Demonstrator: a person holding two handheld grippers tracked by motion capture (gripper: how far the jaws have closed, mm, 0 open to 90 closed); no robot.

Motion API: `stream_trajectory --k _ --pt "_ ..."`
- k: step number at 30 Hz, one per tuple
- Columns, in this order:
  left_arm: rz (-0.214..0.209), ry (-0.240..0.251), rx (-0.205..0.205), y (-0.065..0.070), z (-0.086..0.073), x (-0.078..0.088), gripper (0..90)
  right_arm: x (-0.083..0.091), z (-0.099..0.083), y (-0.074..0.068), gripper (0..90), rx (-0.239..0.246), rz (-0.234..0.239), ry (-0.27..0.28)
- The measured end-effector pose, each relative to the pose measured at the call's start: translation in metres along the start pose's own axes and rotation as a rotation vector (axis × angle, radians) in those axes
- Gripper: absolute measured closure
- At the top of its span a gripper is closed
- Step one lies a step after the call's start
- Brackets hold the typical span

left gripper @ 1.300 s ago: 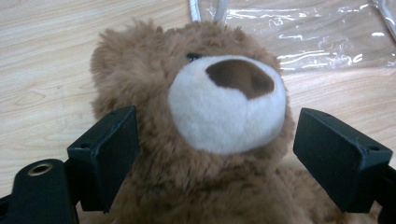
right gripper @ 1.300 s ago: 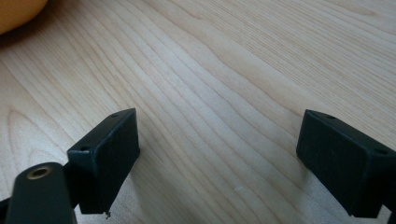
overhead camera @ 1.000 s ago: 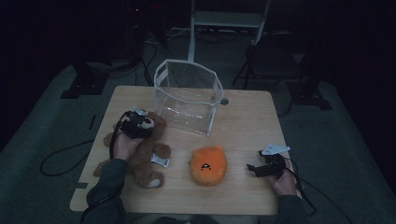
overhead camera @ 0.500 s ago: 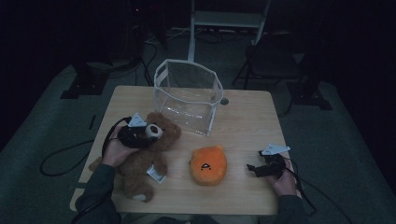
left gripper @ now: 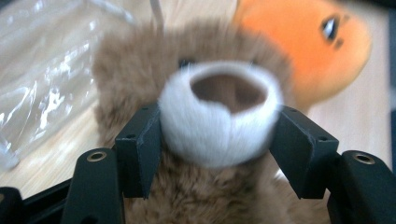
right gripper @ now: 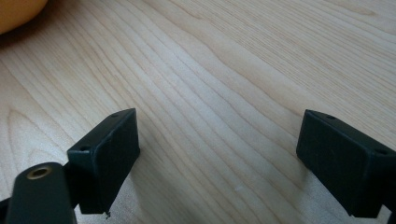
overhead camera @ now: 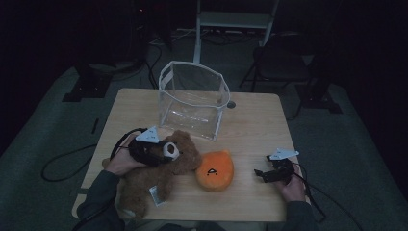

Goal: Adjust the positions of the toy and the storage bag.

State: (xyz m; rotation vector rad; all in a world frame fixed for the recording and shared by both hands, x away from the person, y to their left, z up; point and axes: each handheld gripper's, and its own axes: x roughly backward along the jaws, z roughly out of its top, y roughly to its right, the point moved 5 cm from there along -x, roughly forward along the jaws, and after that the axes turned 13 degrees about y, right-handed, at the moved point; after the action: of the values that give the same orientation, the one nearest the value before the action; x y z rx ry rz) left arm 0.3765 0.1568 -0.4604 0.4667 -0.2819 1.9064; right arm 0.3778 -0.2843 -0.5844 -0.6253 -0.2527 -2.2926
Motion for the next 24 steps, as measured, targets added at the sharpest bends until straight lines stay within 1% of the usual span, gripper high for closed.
stream_trajectory --k 1,2,3,4,7,9,10,12,13,14,17,18,23,24 --pt "-0.027 0.043 0.012 0.000 0.004 0.003 38.5 0.000 0.000 0.000 12.5 0.000 0.000 0.000" --pt "-0.032 0.097 0.013 0.001 0.011 0.008 38.0 0.000 0.000 0.000 12.5 0.000 0.000 0.000" --pt "-0.019 0.111 0.005 0.000 0.015 0.010 37.0 0.000 0.000 0.000 12.5 0.000 0.000 0.000" --pt "0.008 0.119 -0.003 -0.002 0.020 0.011 36.8 0.000 0.000 0.000 12.5 -0.001 0.000 0.001" --pt "0.077 0.153 0.002 -0.011 0.032 0.011 37.7 0.000 0.000 0.000 12.5 0.001 0.000 0.002" --pt "0.102 0.173 0.012 -0.018 0.039 0.009 39.6 0.000 0.000 0.000 12.5 -0.001 0.000 0.001" --pt "0.130 0.178 0.015 -0.022 0.042 0.007 39.6 0.000 0.000 0.000 12.5 0.000 0.000 0.001" --pt "0.151 0.184 0.022 -0.031 0.047 0.005 40.0 0.000 0.000 0.000 12.5 0.001 0.000 0.002" --pt "0.170 0.184 0.025 -0.036 0.050 0.003 40.1 0.000 0.000 0.000 12.4 0.002 0.001 0.001" --pt "0.176 0.185 0.030 -0.039 0.051 0.002 40.1 0.000 0.000 0.000 12.5 0.003 0.000 0.001" --pt "0.225 0.189 0.026 -0.052 0.058 -0.001 40.0 0.000 0.000 0.000 12.5 0.002 0.000 0.000" --pt "0.234 0.191 0.029 -0.054 0.060 -0.001 40.1 0.000 0.000 0.000 12.5 0.000 0.001 0.000" --pt "0.326 0.215 0.037 -0.075 0.072 0.005 40.9 0.000 0.000 0.000 12.5 0.001 0.001 0.000" --pt "0.336 0.219 0.040 -0.078 0.074 0.006 41.4 0.000 0.000 0.000 12.5 0.001 0.001 0.000"
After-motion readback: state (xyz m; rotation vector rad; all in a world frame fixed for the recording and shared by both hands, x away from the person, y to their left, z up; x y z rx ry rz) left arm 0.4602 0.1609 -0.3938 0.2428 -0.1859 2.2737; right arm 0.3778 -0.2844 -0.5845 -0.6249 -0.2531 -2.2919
